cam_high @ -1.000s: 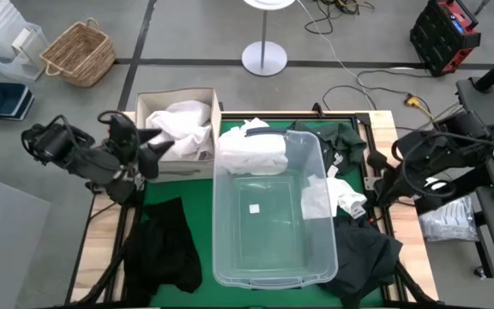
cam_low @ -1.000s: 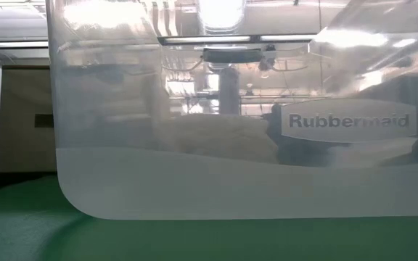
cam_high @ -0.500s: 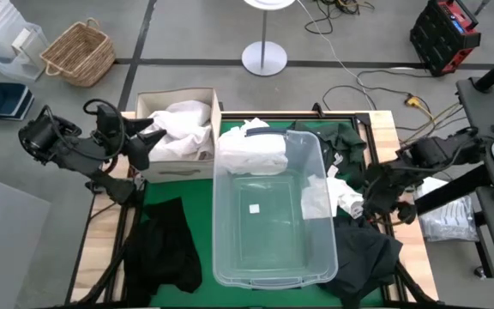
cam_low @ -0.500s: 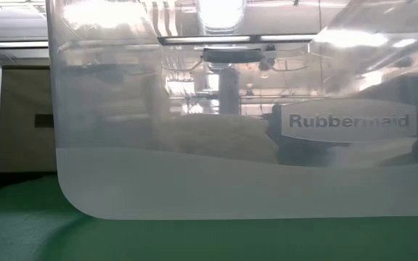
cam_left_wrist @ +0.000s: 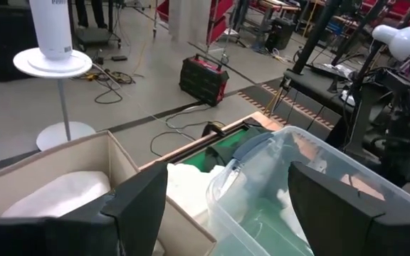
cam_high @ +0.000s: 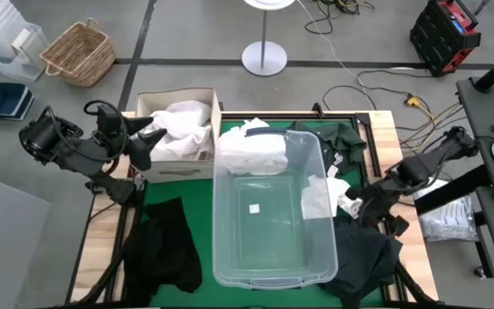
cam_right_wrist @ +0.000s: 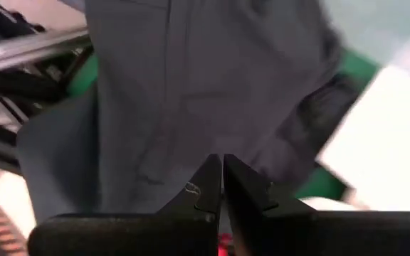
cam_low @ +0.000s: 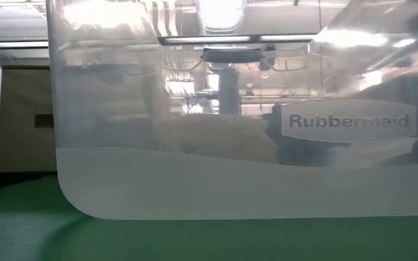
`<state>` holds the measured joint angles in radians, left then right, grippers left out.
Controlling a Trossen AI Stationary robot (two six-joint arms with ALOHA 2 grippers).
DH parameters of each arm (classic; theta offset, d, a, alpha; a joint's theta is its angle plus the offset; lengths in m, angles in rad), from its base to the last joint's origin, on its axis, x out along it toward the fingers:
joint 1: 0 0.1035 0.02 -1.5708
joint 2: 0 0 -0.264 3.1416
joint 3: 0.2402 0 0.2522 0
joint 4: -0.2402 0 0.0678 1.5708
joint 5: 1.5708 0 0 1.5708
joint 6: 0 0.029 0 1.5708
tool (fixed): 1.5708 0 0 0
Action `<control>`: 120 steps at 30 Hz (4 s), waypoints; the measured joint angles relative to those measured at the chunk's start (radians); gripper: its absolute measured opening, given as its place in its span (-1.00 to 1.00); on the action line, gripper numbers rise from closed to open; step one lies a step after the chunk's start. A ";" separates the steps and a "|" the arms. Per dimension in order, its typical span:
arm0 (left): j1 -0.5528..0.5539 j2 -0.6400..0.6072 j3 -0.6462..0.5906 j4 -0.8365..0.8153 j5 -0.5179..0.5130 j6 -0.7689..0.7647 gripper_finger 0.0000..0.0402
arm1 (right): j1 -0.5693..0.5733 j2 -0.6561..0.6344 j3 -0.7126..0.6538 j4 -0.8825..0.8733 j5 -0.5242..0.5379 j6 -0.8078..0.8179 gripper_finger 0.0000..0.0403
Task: Sort clothes
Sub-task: Put the right black pants into the transparent bin
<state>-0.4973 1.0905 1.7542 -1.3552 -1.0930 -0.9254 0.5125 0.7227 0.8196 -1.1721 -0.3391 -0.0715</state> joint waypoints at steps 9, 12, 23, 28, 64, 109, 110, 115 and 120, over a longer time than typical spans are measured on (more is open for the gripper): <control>0.000 0.010 0.000 -0.001 0.000 0.019 0.33 | 0.047 -0.007 -0.112 0.214 0.027 0.230 -0.95; 0.000 0.011 0.000 0.000 0.000 0.019 0.33 | 0.047 -0.017 -0.116 0.244 0.049 0.231 -0.93; 0.000 0.013 0.000 0.000 -0.017 0.027 0.33 | 0.046 0.027 -0.138 0.236 0.079 0.463 -0.39; 0.000 0.013 -0.001 0.000 -0.025 0.027 0.33 | 0.046 0.048 -0.193 0.261 0.080 0.524 0.01; 0.000 0.043 -0.003 0.000 -0.077 0.027 0.33 | 0.046 0.070 -0.546 0.517 0.144 0.948 -0.85; 0.000 0.067 -0.003 0.001 -0.121 0.027 0.33 | 0.046 0.018 0.757 0.165 0.410 0.512 -0.94; 0.000 0.067 -0.003 0.001 -0.126 0.027 0.33 | 0.046 0.019 0.759 0.215 0.420 0.468 -0.94; 0.000 0.070 -0.003 0.011 -0.142 0.027 0.33 | 0.046 0.030 0.760 0.454 0.485 0.255 -0.94; 0.000 0.070 -0.003 0.033 -0.184 0.026 0.33 | 0.046 0.071 0.761 0.638 0.589 0.059 -0.94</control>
<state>-0.4974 1.1606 1.7515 -1.3227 -1.2774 -0.8992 0.5583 0.7934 1.5803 -0.5344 0.2500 -0.0123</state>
